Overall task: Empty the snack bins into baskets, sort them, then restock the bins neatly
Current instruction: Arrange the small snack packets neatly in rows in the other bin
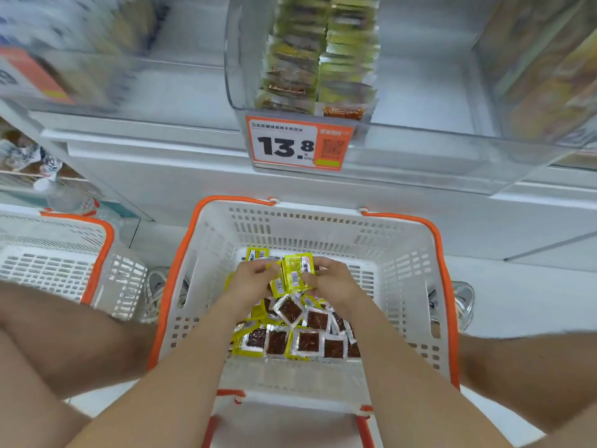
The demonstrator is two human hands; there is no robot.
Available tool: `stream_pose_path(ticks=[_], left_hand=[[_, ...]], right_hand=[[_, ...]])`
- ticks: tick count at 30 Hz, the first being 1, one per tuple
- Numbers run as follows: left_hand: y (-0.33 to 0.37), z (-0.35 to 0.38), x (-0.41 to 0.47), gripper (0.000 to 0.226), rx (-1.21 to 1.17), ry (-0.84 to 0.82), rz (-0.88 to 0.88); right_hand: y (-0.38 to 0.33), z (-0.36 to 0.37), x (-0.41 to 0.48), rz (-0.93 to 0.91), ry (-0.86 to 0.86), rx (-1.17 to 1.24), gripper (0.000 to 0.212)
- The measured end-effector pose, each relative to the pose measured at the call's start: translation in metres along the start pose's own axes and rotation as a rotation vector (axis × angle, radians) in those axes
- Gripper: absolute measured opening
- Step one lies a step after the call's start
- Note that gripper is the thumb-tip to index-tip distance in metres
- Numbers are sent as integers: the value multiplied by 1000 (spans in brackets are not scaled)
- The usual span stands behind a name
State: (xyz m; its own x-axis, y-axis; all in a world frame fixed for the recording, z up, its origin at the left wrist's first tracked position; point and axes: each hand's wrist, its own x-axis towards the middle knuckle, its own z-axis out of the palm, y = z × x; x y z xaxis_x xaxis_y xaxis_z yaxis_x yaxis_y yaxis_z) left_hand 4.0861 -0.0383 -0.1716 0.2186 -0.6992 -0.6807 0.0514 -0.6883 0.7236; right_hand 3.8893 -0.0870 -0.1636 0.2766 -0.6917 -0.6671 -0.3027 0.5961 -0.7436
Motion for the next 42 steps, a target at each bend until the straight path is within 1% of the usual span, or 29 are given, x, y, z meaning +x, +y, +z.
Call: stream_pose_path(ticks=[1,2,4,5,6,7,9,10,11,13,14,16,17,19,20,21,23,25,27,28,29,30,33,34,36,38,40,41,42], left_hand=[[4,3,-3,25,-91,-50,-16],[9,5,-6,25,-112,-77,-15],[13,9,-11,25,-2,-121,48],[13,11,-14,19,54,-126,82],[13,12,-16,10,56,-107,106],[10,13,-16,4,38,-57,122],[5,10,-9,6,-7,85,82],[3,7,-7,9,-13,135,52],[3,4,-5,12,5,159,29],[-1,-3,1,12,42,136,2],[-4,-7,1,13,61,104,-3],[-10,-10,1,18,145,49,14],[-13,-9,-1,23,236,40,33],[-18,-4,-4,26,418,47,94],[-20,0,-6,24,447,45,129],[-23,2,-6,23,450,51,138],[-26,4,-6,29,450,98,125],[-29,2,-2,39,456,134,93],[-31,-2,0,47,469,131,67],[-31,-4,0,42,477,125,68],[-32,-6,1,34,478,117,68],[-32,-8,2,35,478,117,66],[-32,-10,0,55,491,124,7],[-32,-9,-1,61,496,118,-12],[-30,-8,-3,67,482,96,-43],[-30,-8,-2,69,429,107,-60],[-28,-10,-3,70,350,117,-78],[-26,-10,-3,67,297,115,-102],[-21,-9,-5,56,206,104,-124]], right_hand=[[-2,2,0,-25,13,-48,24],[-5,6,1,-57,28,-98,25],[-10,14,-1,-82,-28,-244,15],[-10,17,3,-58,-61,-283,23],[-11,20,6,-16,-107,-256,30],[-14,24,4,27,-157,-200,29],[-9,23,4,98,-214,-152,25],[-1,19,5,113,-194,-181,26],[10,14,8,122,-116,-275,28],[35,0,13,153,75,-540,29],[44,-3,13,166,132,-629,27],[54,-1,15,173,134,-721,24],[57,3,17,164,110,-745,35],[61,14,20,155,68,-804,73],[63,19,21,152,79,-856,88],[67,24,22,145,102,-904,98],[72,32,25,140,159,-928,103],[73,38,31,131,167,-917,100],[76,41,37,122,134,-814,103],[76,40,38,123,124,-739,103],[75,36,38,117,128,-674,101],[74,30,38,117,121,-615,95],[73,13,42,136,58,-523,61],[73,10,42,129,63,-498,53],[74,9,42,91,78,-440,46],[74,13,42,94,66,-317,45],[73,14,42,132,60,-256,40],[75,13,45,152,37,-285,32],[76,11,47,167,10,-311,21]])
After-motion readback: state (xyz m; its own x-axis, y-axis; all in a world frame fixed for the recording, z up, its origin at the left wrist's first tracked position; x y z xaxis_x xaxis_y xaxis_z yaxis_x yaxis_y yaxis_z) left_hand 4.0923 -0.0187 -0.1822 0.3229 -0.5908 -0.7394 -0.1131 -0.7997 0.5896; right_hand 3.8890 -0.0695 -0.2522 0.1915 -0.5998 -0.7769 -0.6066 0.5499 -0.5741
